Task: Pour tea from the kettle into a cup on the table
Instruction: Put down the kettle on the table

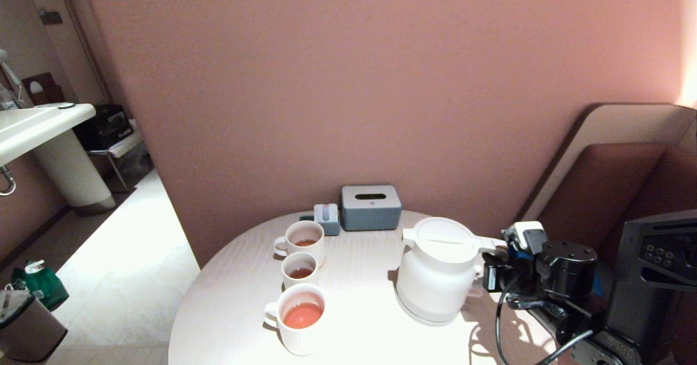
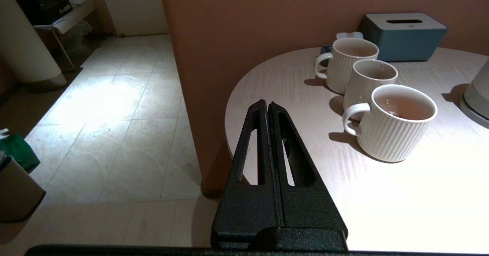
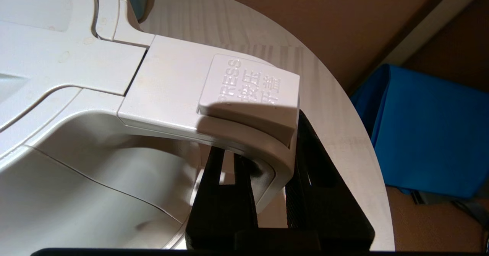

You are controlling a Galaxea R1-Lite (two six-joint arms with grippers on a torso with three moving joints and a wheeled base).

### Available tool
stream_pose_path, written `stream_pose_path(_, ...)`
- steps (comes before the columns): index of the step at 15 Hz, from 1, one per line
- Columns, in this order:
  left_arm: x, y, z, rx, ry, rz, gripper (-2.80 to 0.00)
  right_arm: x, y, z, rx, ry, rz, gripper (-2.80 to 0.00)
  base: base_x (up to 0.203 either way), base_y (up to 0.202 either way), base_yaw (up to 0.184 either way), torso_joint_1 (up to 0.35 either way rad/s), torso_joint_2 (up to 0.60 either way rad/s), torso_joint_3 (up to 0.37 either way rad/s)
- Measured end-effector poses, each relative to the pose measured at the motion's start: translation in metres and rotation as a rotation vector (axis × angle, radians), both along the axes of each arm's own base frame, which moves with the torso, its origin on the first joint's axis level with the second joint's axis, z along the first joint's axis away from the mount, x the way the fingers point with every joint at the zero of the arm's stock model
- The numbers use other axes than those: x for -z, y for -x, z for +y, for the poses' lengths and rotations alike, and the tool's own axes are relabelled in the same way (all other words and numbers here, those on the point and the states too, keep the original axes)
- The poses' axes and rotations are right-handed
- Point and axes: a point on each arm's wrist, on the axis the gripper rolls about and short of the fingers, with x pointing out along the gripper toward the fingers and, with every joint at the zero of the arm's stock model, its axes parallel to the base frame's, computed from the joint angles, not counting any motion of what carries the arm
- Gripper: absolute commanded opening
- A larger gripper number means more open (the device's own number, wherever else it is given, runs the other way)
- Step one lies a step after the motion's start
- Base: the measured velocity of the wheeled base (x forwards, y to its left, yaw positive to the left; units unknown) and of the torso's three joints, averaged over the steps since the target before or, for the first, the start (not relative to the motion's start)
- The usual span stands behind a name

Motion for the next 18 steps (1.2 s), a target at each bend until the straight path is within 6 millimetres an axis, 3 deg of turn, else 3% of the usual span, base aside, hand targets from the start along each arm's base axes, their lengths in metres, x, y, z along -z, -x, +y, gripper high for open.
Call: stream_pose_path(18,0.0000,0.0000,0.0000,0.000,0.000,0.000,-2.80,-0.0002,-0.0012,-0.0002,0.017,0.010,-0.006,-2.80,0.000,0.000,0.000,0.000,0.00,0.000)
